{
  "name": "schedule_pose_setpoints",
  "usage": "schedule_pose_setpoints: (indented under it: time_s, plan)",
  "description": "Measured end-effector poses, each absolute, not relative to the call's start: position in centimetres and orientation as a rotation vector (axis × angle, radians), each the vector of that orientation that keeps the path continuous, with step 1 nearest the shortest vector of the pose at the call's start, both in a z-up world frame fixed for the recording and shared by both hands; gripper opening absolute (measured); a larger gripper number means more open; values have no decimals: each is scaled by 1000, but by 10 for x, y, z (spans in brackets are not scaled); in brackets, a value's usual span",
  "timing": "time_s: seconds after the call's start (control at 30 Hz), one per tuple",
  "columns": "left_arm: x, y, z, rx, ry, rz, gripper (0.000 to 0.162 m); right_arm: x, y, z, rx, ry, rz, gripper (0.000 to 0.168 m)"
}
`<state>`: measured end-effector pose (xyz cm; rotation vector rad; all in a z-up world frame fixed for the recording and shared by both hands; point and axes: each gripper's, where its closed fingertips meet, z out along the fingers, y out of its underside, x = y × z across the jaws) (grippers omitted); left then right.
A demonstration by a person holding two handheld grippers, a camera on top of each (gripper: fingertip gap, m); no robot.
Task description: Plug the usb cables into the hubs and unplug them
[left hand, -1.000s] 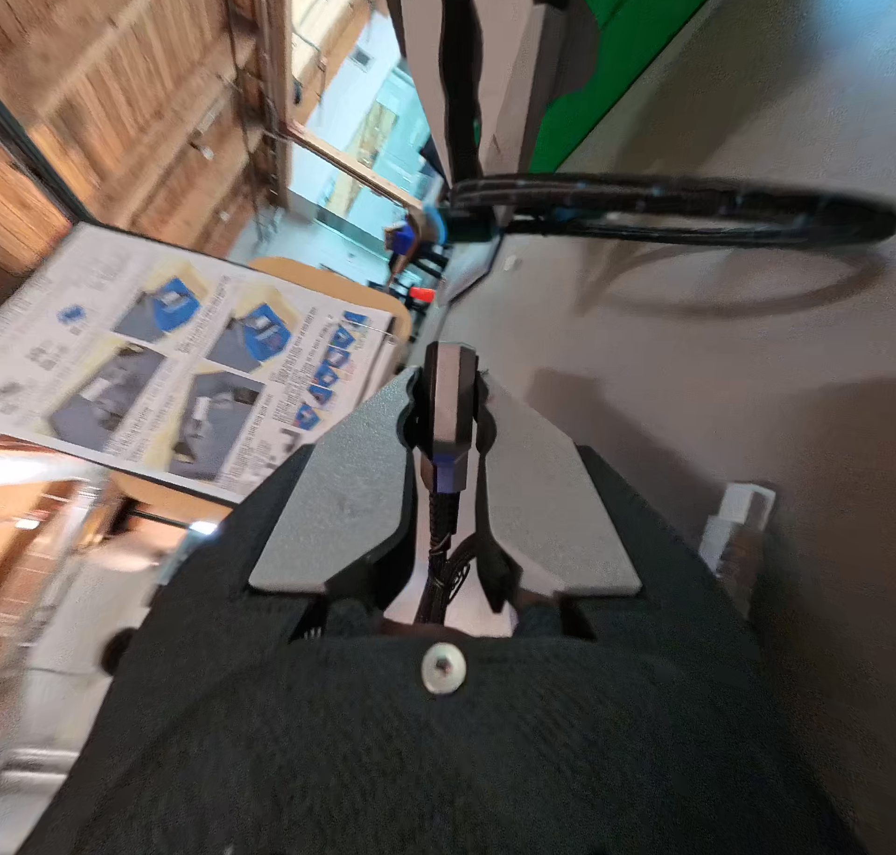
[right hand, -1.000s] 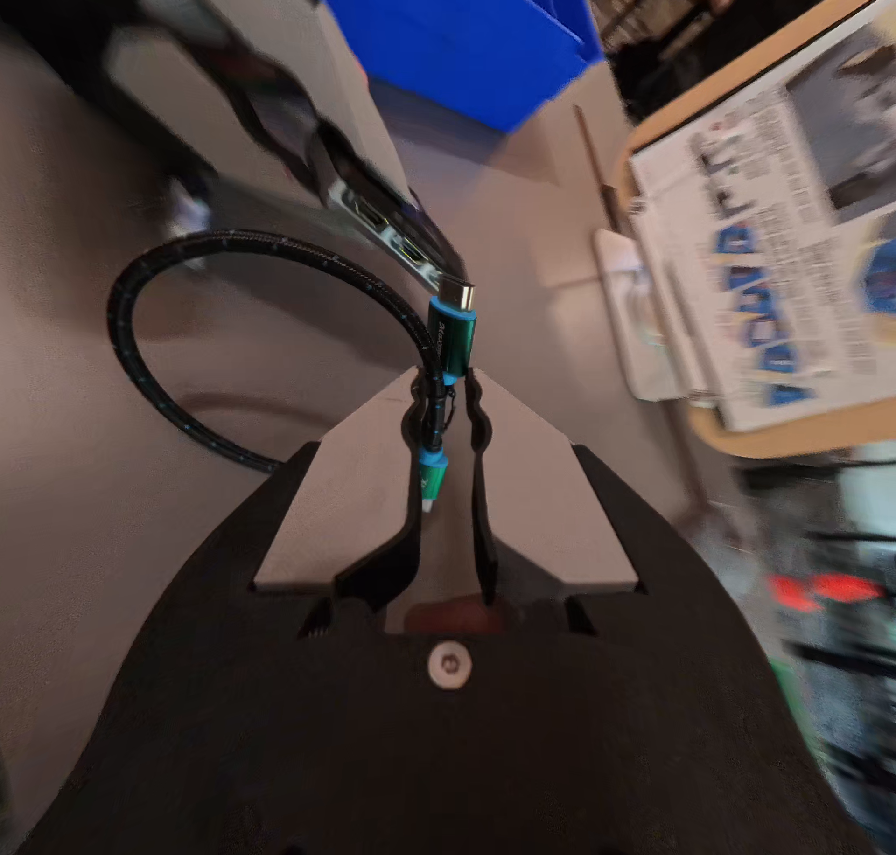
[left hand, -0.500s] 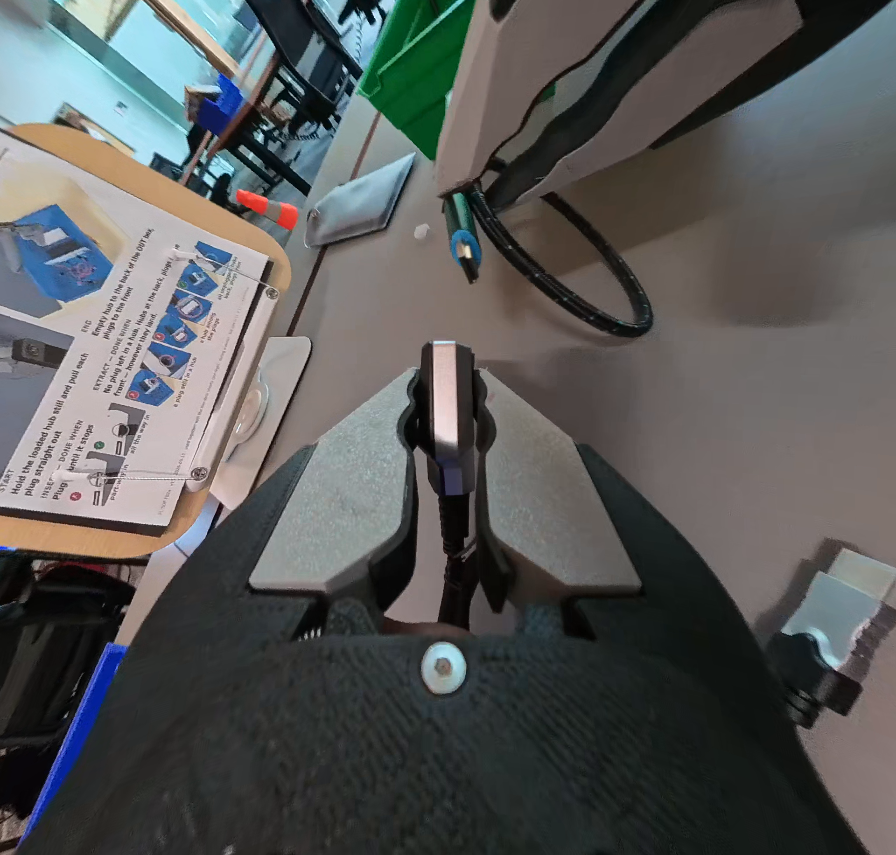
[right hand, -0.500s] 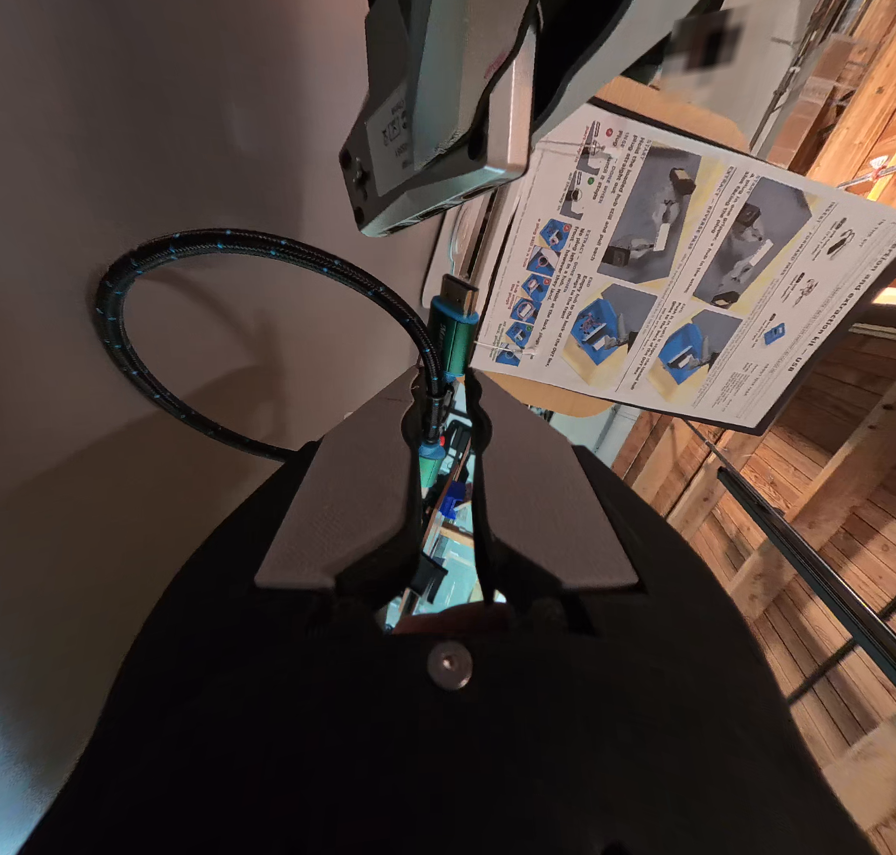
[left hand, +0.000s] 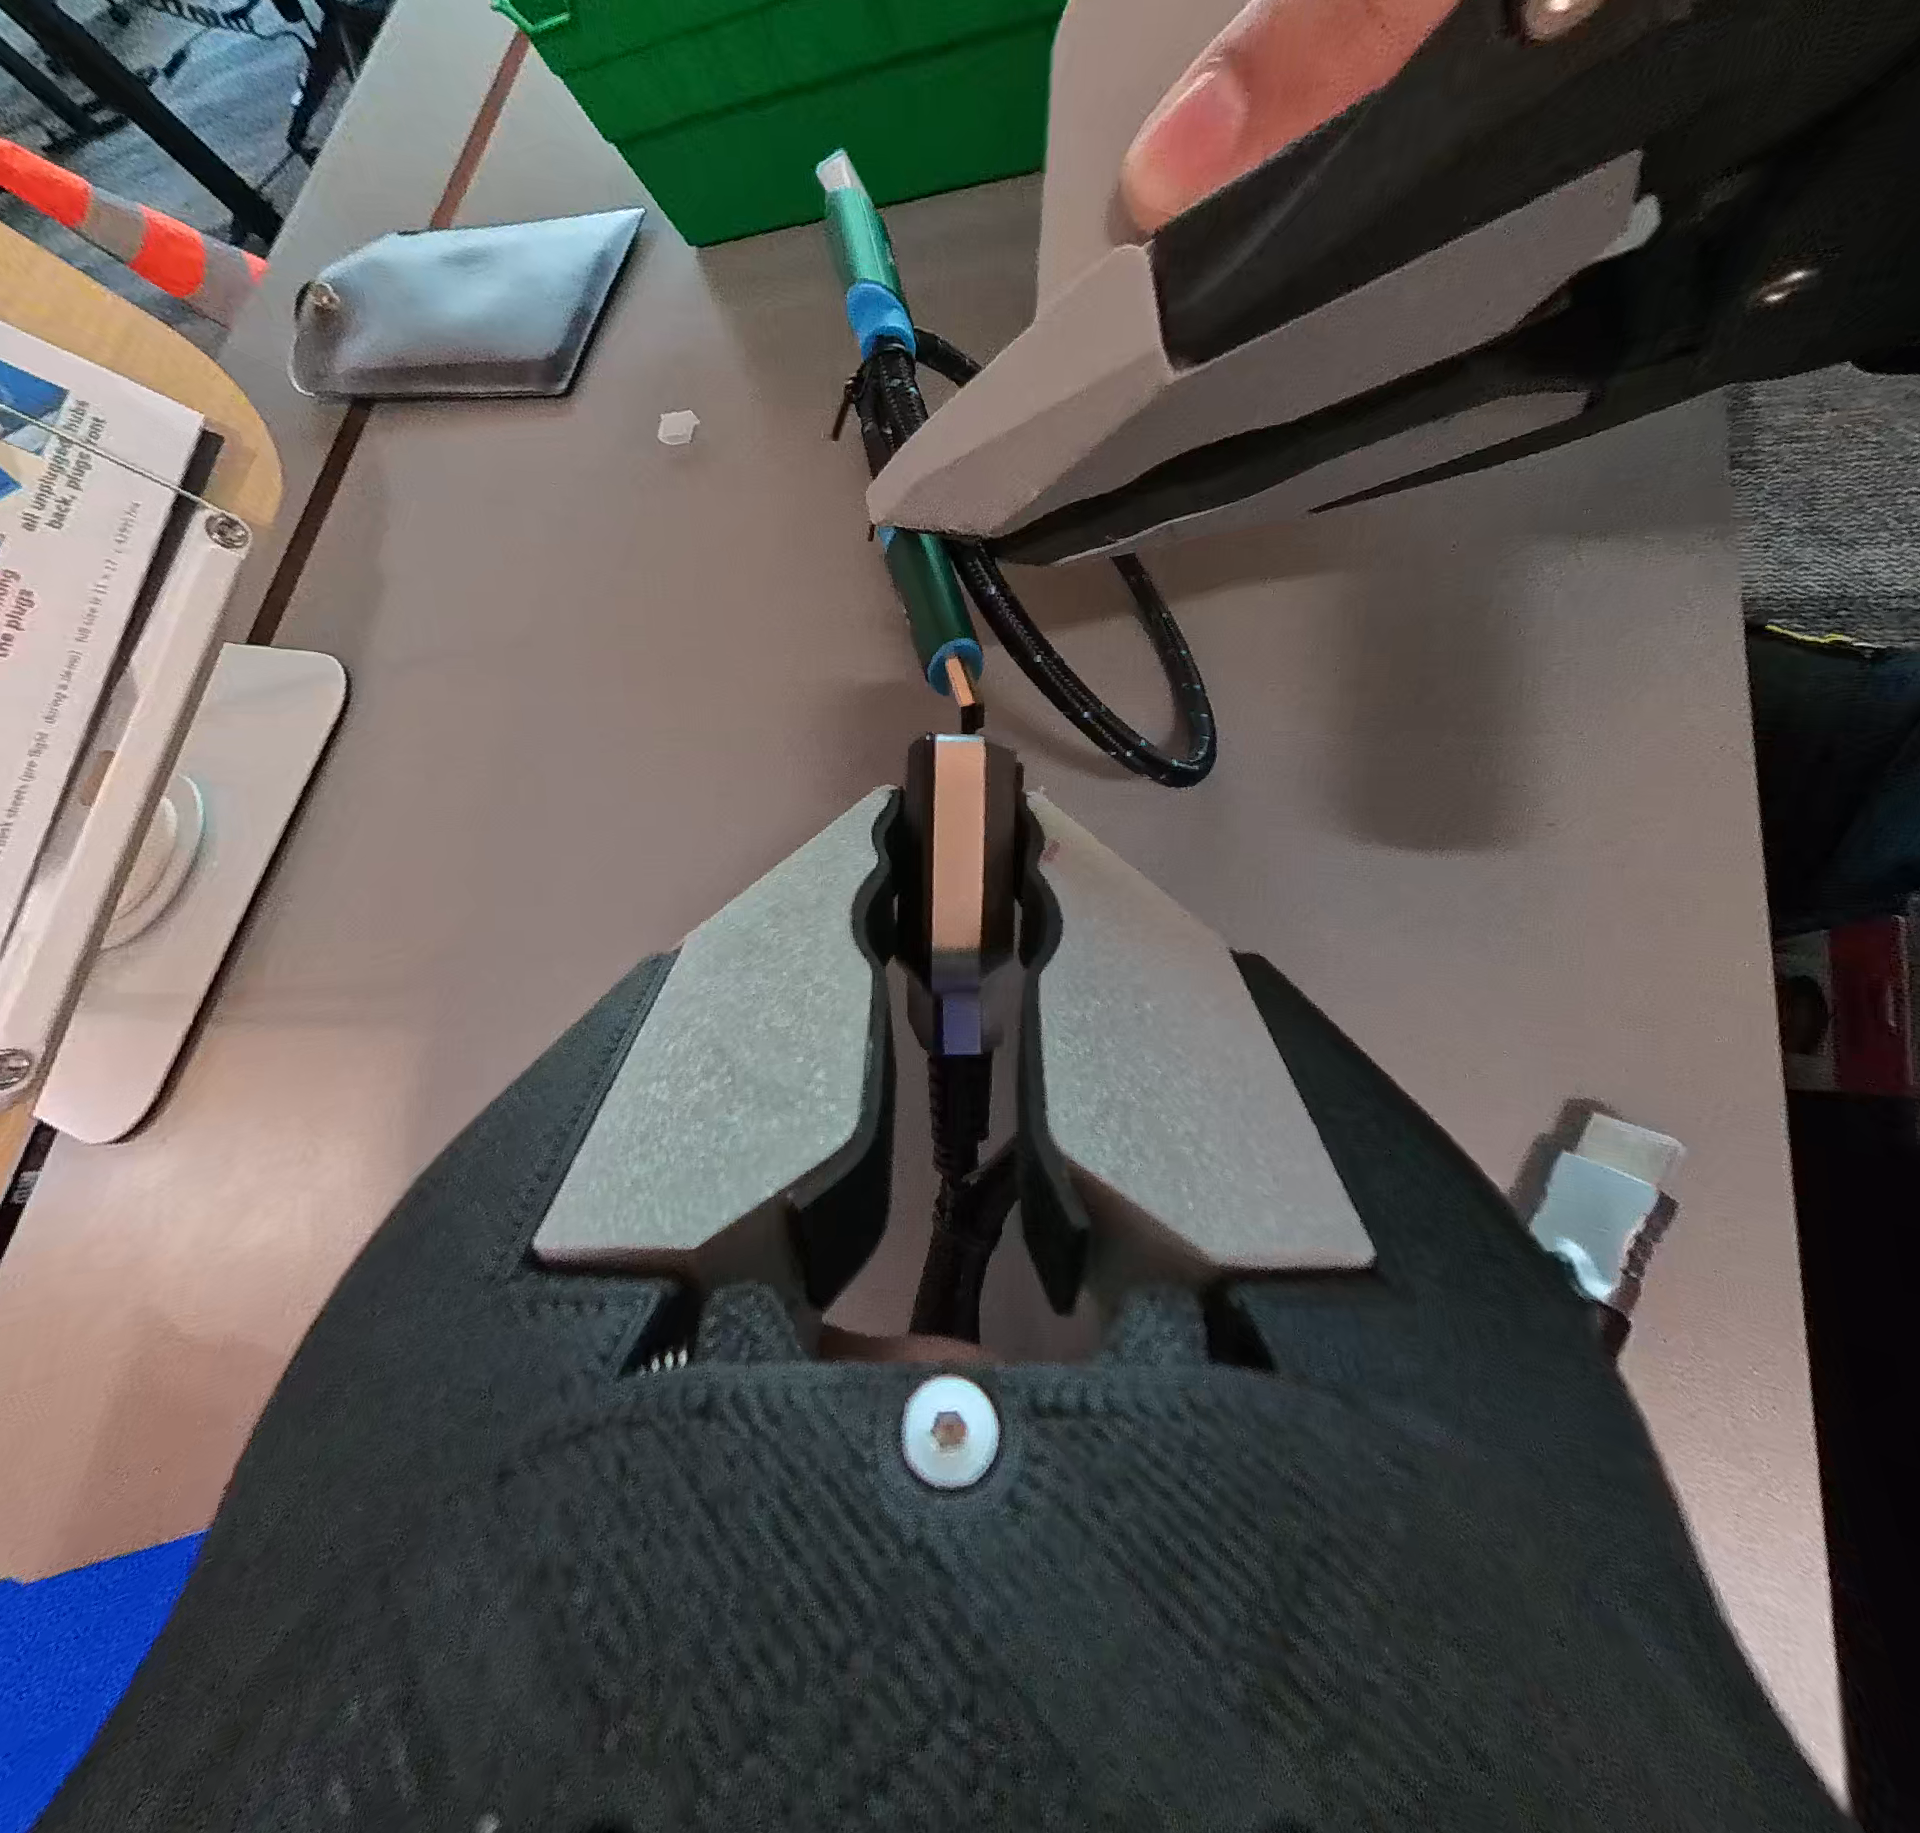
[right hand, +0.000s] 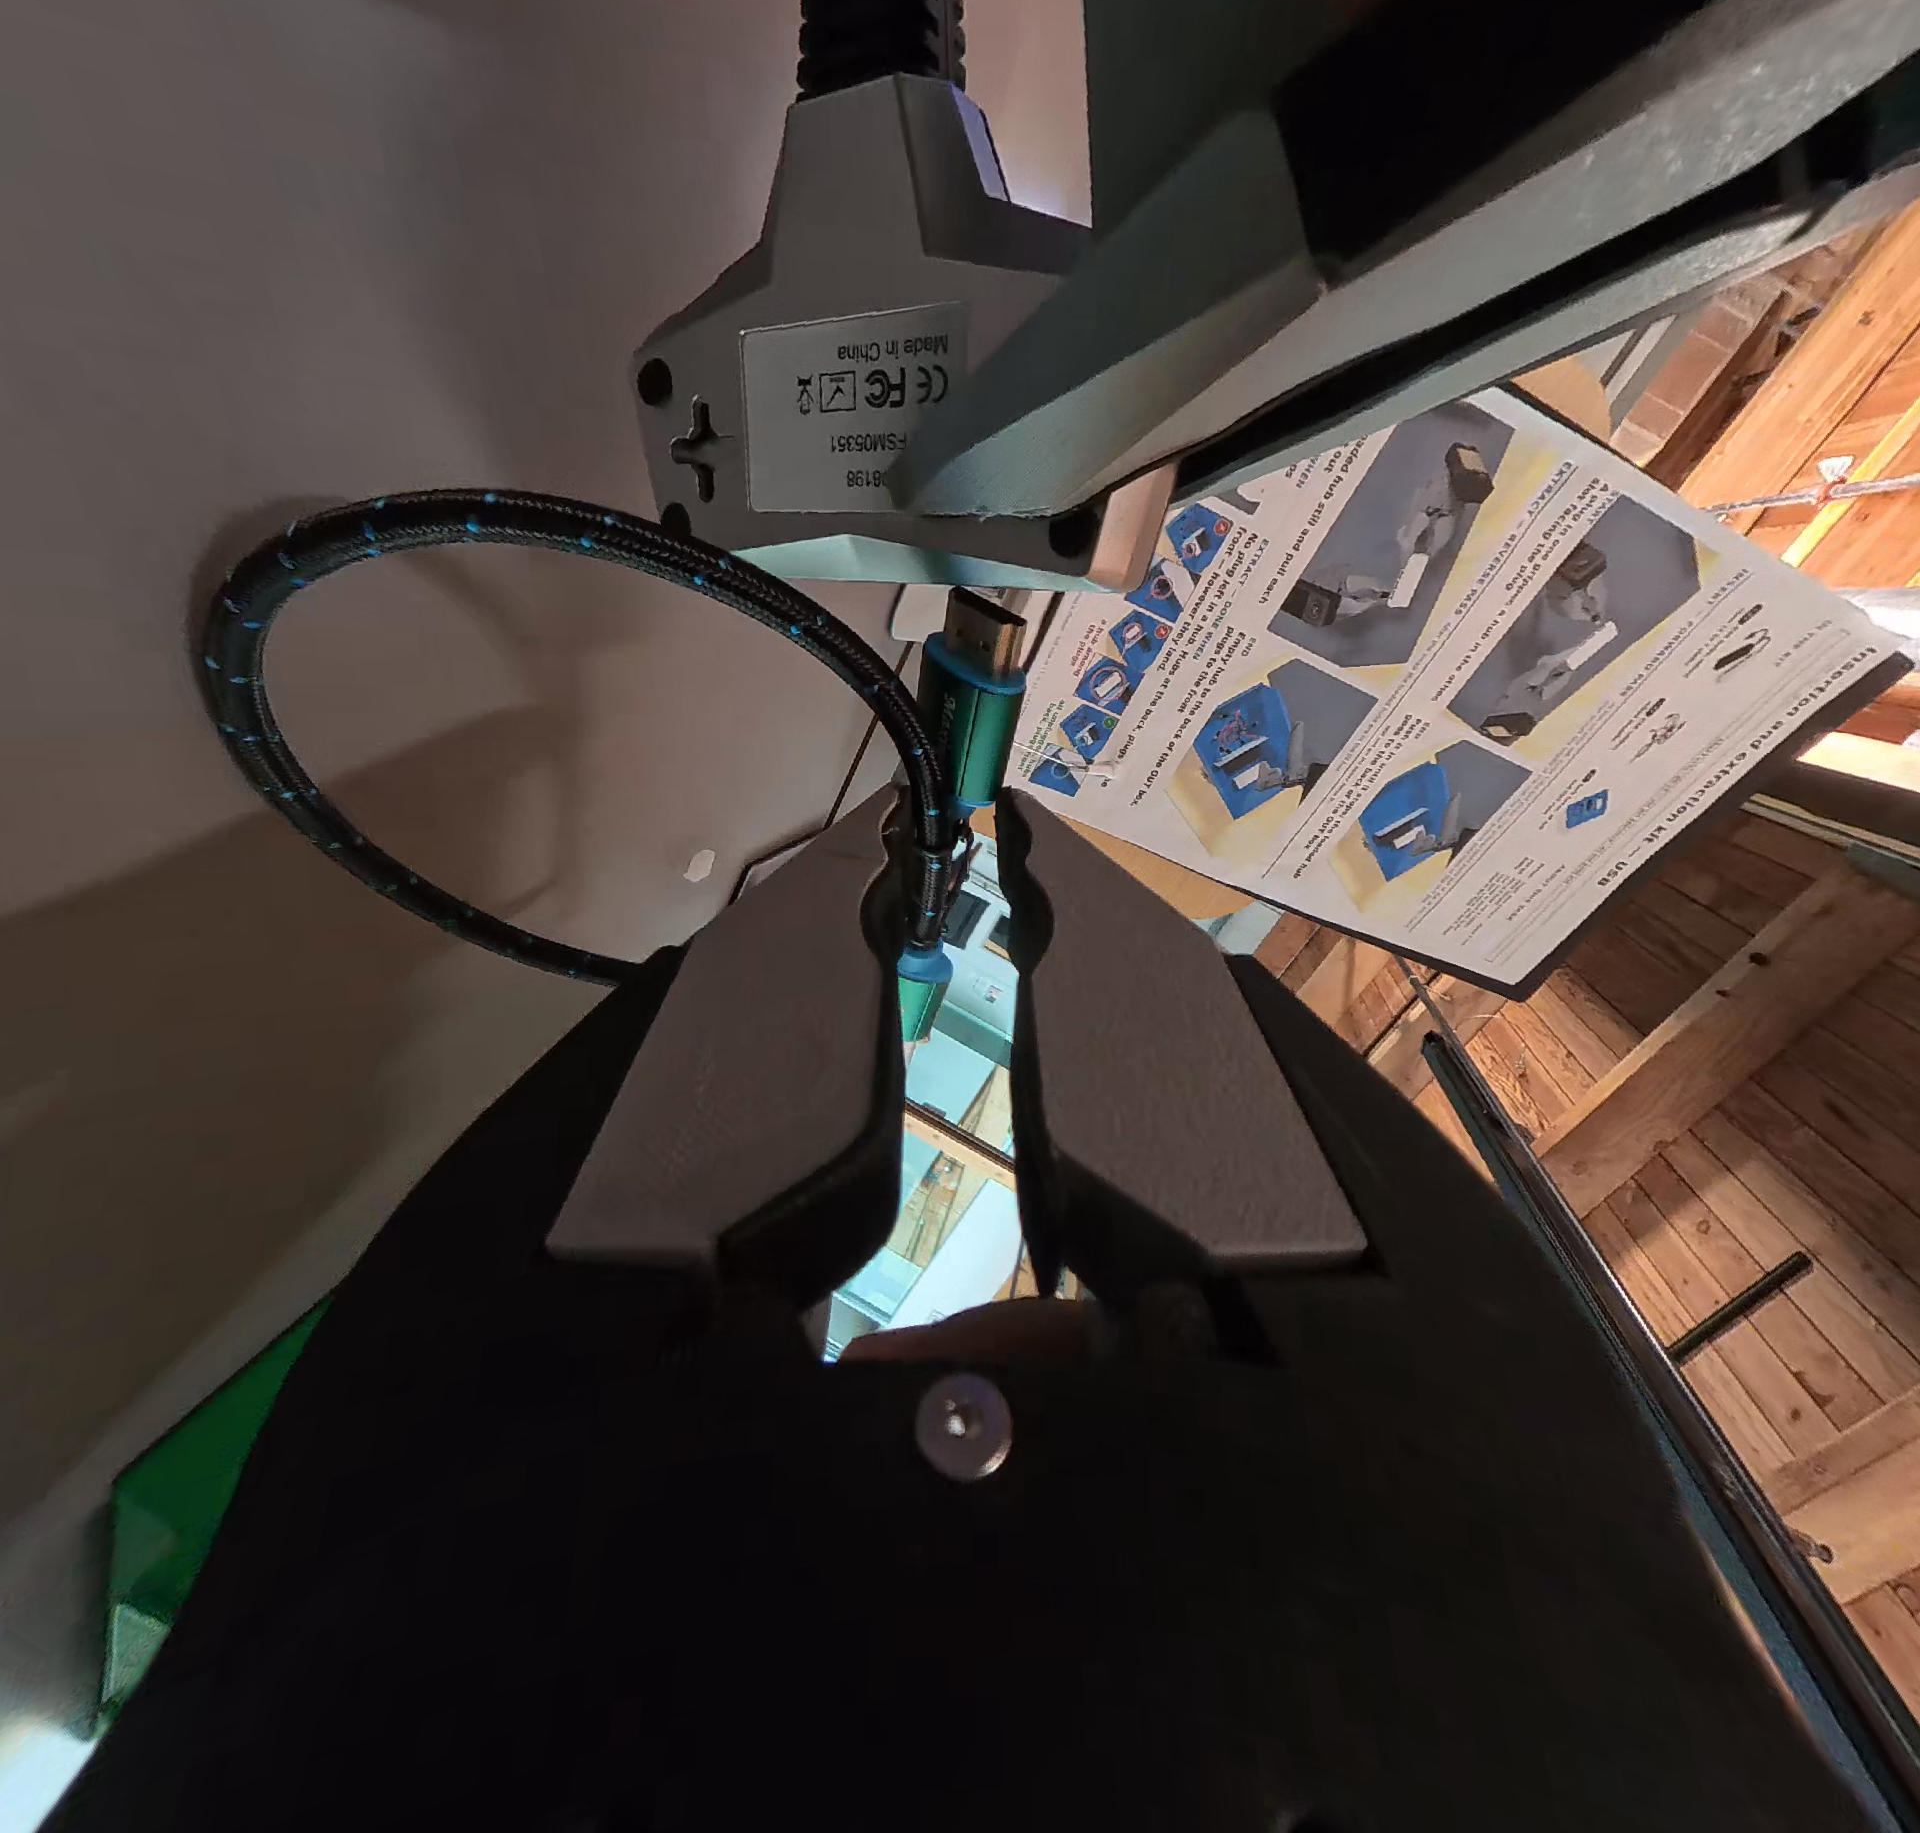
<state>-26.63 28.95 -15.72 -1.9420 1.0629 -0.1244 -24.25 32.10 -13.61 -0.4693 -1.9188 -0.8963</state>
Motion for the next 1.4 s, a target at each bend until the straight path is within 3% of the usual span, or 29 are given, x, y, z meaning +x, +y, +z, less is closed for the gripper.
schedule_pose_setpoints:
  time_s: [1.4]
  plan:
    - [-259,299,-175,-2039,984,-255,18,-238,332,-149,-485,-1972,-978,3]
